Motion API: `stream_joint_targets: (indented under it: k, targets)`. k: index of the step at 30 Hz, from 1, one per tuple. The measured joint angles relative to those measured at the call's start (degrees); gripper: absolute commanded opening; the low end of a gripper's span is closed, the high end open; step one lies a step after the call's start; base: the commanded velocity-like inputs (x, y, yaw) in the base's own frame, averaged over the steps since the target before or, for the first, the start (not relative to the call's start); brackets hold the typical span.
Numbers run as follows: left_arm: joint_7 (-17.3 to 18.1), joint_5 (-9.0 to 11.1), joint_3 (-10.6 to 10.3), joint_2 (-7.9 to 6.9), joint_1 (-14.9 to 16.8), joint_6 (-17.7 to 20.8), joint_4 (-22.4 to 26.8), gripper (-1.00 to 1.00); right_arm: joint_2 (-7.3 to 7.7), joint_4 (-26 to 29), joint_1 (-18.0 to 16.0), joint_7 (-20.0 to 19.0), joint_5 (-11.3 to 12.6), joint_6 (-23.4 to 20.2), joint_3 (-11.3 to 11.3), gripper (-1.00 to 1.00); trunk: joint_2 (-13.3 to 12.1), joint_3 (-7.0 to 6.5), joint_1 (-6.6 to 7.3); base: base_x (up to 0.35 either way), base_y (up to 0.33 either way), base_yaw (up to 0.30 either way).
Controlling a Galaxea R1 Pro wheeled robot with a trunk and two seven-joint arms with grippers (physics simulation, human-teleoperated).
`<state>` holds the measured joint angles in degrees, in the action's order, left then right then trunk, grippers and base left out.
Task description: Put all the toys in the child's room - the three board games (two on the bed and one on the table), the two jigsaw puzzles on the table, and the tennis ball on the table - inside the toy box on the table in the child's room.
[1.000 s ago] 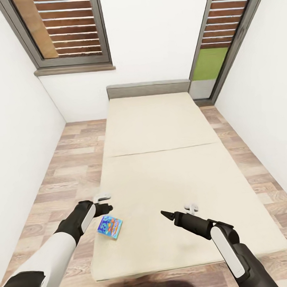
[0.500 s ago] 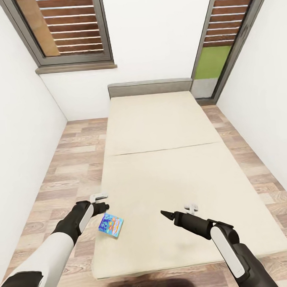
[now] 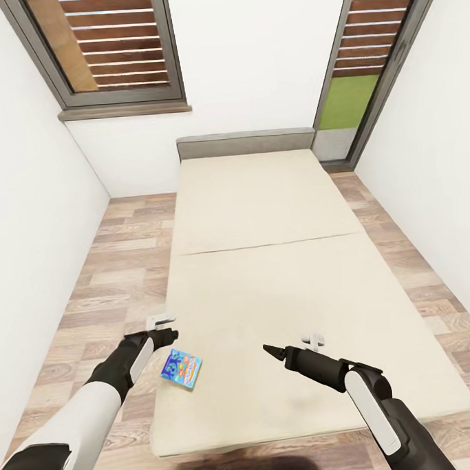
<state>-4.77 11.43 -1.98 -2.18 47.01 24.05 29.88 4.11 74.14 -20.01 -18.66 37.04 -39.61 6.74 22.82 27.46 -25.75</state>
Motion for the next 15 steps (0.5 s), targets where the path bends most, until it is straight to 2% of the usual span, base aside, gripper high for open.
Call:
stream_joint_targets:
  k: [12, 15]
  targets:
    - [-0.01, 0.0, 0.0, 0.02, 0.0, -1.18, -0.36, 1.0, 0.07, 0.05, 0.0, -0.31, -0.01, 0.05, 0.0, 1.0, 0.0, 0.0, 0.0, 0.0, 0.0, 0.0]
    - [-0.02, 0.0, 0.0, 0.02, 0.0, -2.89, -0.56, 1.0, 0.07, 0.48, 0.0, -0.39, 0.0, 0.04, 0.0, 1.0, 0.0, 0.0, 0.0, 0.0, 0.0, 0.0]
